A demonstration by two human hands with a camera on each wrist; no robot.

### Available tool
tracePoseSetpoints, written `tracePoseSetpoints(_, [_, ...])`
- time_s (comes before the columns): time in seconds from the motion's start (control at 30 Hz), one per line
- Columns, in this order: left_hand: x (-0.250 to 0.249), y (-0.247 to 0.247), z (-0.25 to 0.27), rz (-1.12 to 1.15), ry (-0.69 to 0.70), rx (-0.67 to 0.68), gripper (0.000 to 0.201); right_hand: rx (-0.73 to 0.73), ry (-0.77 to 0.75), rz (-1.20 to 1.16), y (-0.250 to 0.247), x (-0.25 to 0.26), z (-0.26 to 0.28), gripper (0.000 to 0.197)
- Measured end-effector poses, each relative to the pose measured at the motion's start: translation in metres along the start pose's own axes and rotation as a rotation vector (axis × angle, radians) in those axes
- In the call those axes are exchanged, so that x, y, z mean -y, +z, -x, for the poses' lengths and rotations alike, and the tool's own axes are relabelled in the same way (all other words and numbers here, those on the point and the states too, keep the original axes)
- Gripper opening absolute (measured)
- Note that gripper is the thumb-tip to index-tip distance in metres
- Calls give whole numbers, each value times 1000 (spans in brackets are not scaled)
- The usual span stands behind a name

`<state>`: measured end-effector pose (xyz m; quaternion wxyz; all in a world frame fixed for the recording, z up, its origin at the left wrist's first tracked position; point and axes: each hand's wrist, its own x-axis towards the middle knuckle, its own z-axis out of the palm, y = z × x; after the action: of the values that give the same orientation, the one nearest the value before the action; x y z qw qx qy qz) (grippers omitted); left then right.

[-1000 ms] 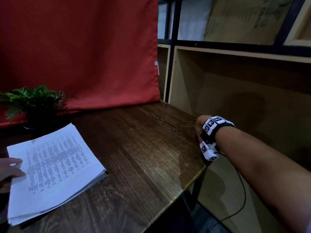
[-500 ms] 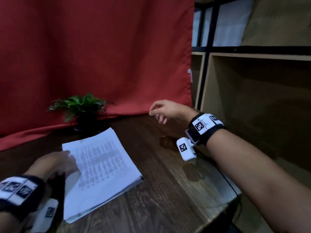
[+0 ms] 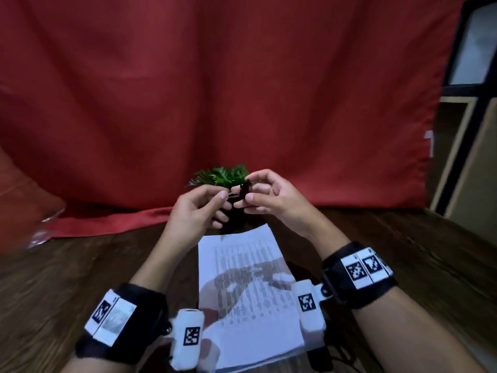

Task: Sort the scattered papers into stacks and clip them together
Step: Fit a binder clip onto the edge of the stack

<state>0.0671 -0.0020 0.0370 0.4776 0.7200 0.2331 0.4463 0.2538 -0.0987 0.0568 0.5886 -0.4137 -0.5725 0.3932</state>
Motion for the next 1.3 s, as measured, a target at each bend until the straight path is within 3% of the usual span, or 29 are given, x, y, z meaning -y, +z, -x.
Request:
tracePoseSetpoints(0.13, [5, -10, -4, 95, 53, -100, 16, 27, -32, -1, 9, -9, -11, 34])
tracePoseSetpoints(0.27, [6, -14, -7, 148, 77, -154, 17, 89, -61, 13, 13, -16, -20, 21])
tracePoseSetpoints(0.37, [9, -14, -10, 129, 101, -156, 16, 37, -64, -15, 10, -22, -26, 16])
tracePoseSetpoints(0.5, [13, -8, -16, 116, 136, -131, 18, -15, 28, -201, 7, -29, -27, 22])
tracePoseSetpoints(0.7, [23, 4, -28, 32, 214, -197, 18, 69, 98, -174, 3, -38, -34, 21])
tracePoseSetpoints(0.8, [31, 11, -27, 2, 173, -230, 16, 95, 157, -226, 5, -44, -34, 23])
tracePoseSetpoints(0.97, [38, 15, -26, -36, 109, -254, 5, -7, 174, -211, 7, -55, -40, 29])
tracePoseSetpoints(1.1, [43, 10, -31, -70, 52, -234, 10, -50, 155, -170, 7, -63, -43, 30])
tracePoseSetpoints(1.3, [46, 9, -34, 59, -12, -265, 21, -78, 100, -180, 15, -72, -44, 31])
